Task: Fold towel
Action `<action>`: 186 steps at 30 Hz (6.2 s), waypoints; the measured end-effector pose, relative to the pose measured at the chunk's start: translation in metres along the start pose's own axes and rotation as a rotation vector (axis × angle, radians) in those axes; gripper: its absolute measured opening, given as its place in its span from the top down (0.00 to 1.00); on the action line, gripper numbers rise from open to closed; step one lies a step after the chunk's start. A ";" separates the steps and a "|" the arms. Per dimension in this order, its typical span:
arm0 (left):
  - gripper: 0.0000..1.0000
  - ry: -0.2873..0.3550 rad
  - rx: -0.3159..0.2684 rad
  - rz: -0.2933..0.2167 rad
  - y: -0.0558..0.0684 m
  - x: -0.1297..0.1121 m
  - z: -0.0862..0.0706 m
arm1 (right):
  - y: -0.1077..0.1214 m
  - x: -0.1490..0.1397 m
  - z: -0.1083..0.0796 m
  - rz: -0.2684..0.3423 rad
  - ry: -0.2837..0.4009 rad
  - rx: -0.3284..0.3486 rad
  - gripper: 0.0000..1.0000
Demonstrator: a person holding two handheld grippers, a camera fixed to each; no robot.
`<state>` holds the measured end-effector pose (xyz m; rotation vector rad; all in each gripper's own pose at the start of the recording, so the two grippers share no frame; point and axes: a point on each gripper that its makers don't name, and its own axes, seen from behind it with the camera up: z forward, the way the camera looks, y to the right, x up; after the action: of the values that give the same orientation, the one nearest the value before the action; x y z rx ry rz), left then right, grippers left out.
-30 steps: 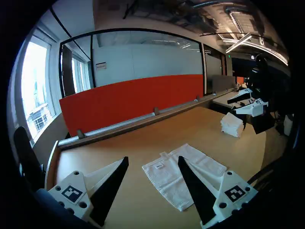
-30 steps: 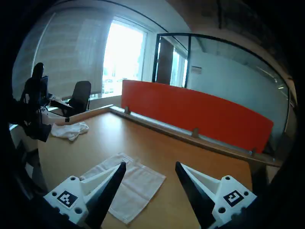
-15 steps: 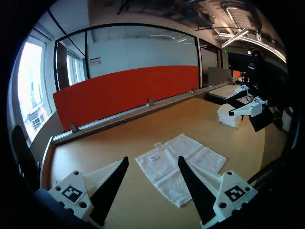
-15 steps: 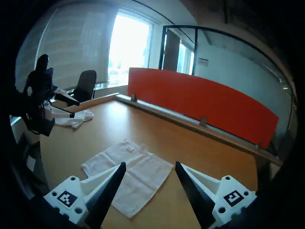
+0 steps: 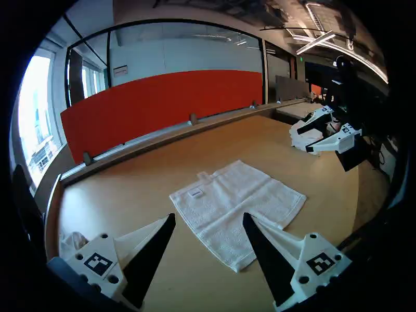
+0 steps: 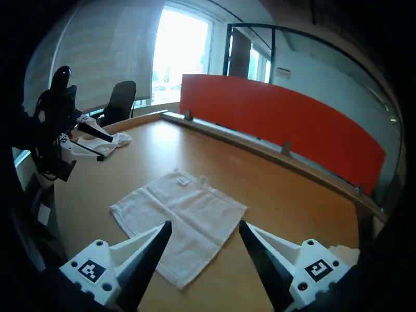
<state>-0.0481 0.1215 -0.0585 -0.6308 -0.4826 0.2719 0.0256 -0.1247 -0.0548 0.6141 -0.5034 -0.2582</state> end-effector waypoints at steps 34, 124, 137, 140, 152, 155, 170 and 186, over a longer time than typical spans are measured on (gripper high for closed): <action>0.04 -0.242 -0.118 0.044 0.043 -0.120 0.051 | -0.040 -0.124 0.037 -0.044 -0.219 0.103 0.00; 0.84 -0.387 -0.101 -0.015 0.066 -0.133 0.055 | -0.046 -0.142 0.030 -0.020 -0.281 0.172 0.85; 0.84 -0.350 -0.074 -0.058 0.062 -0.090 0.029 | -0.040 -0.093 0.005 -0.009 -0.206 0.141 0.85; 0.84 -0.345 -0.072 -0.066 0.063 -0.081 0.023 | -0.039 -0.083 -0.002 -0.012 -0.192 0.138 0.85; 0.84 -0.323 -0.066 -0.087 0.066 -0.052 -0.001 | -0.042 -0.056 -0.028 -0.013 -0.175 0.136 0.85; 0.84 -0.316 -0.066 -0.090 0.066 -0.045 -0.006 | -0.043 -0.053 -0.032 -0.016 -0.175 0.135 0.85; 0.84 -0.306 -0.079 -0.125 0.073 -0.027 -0.026 | -0.044 -0.040 -0.050 -0.011 -0.170 0.133 0.85; 0.84 -0.310 -0.091 -0.134 0.079 -0.017 -0.033 | -0.044 -0.035 -0.056 -0.006 -0.165 0.143 0.85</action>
<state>-0.0538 0.1600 -0.1369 -0.6444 -0.8358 0.2221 0.0220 -0.1194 -0.1342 0.7370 -0.6832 -0.2820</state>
